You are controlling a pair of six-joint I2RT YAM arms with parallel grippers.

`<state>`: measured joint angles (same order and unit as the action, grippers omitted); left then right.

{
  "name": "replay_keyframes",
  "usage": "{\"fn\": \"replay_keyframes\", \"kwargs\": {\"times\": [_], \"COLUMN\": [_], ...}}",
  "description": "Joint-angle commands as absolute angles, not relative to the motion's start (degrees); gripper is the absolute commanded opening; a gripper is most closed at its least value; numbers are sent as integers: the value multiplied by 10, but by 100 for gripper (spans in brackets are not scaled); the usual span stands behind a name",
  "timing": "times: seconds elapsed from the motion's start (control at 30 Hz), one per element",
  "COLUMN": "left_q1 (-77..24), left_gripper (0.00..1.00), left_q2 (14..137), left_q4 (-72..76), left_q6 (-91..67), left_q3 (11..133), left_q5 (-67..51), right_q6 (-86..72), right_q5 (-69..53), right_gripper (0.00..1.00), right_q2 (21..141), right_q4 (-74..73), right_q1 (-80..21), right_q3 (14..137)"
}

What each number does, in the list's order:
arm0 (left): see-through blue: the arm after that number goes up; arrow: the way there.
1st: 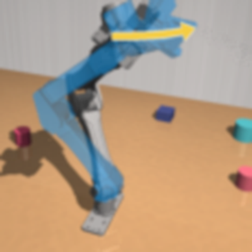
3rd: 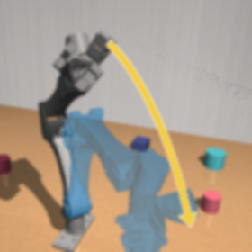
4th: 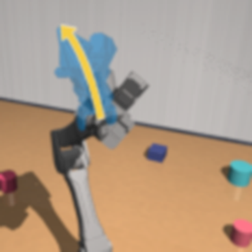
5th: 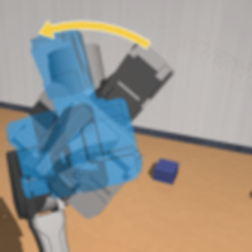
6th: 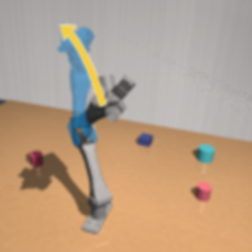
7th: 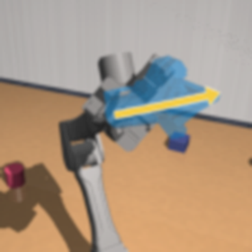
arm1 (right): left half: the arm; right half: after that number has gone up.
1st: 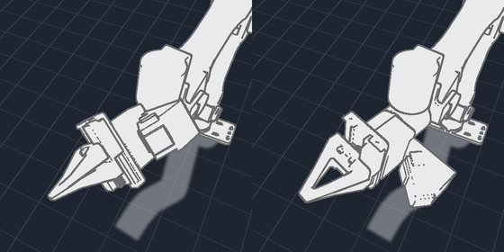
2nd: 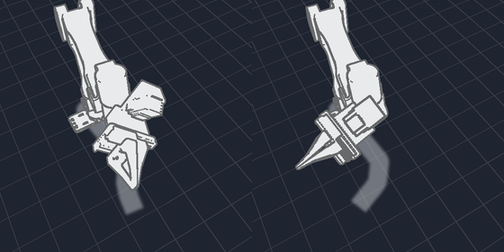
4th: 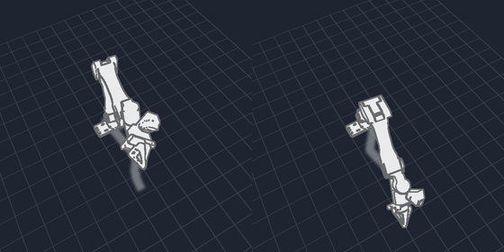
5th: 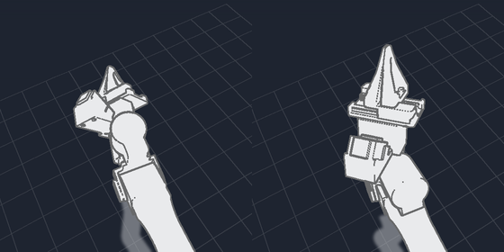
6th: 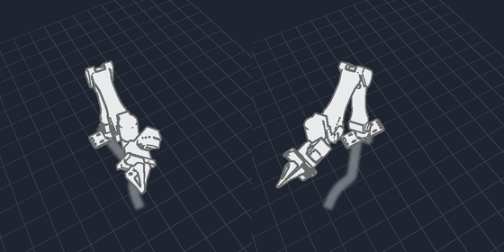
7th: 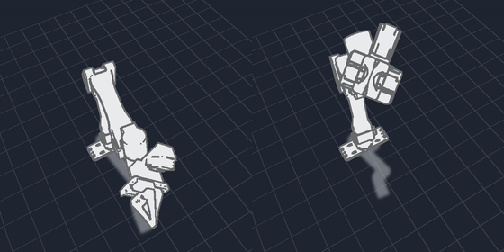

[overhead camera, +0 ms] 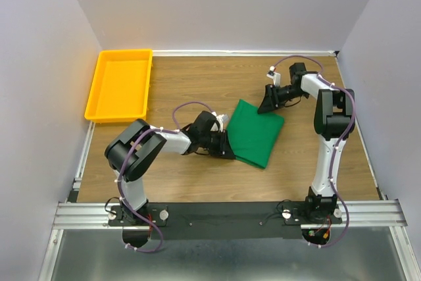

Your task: Fold and stack the t-shirts

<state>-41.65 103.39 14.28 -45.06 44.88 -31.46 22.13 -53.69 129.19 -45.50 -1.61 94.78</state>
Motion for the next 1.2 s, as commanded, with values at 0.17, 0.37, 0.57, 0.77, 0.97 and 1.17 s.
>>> {"fn": "replay_keyframes", "kwargs": {"times": [0.17, 0.37, 0.57, 0.77, 0.97, 1.17], "left_q1": [-417, -417, -400, -355, -331, -323], "left_gripper": [25, 29, 34, 34, 34, 34], "left_q2": [1020, 866, 724, 643, 628, 642], "left_q4": [167, 157, 58, 50, 76, 88], "left_q6": [-423, -372, -342, -351, -361, -356], "left_q3": [399, 376, 378, 342, 311, 309], "left_q5": [-293, -253, -172, -167, -184, -194], "right_q6": [225, 223, 200, 124, 80, 89], "right_q5": [-516, -551, -570, -503, -304, -152], "right_gripper": [52, 22, 1, 1, 0, 0], "right_q2": [1343, 1351, 1330, 1289, 1260, 1247], "right_q4": [-479, -485, -476, -397, -301, -242], "right_q1": [-22, -23, 10, 97, 202, 233], "right_q3": [961, 954, 969, 976, 978, 1015]}}
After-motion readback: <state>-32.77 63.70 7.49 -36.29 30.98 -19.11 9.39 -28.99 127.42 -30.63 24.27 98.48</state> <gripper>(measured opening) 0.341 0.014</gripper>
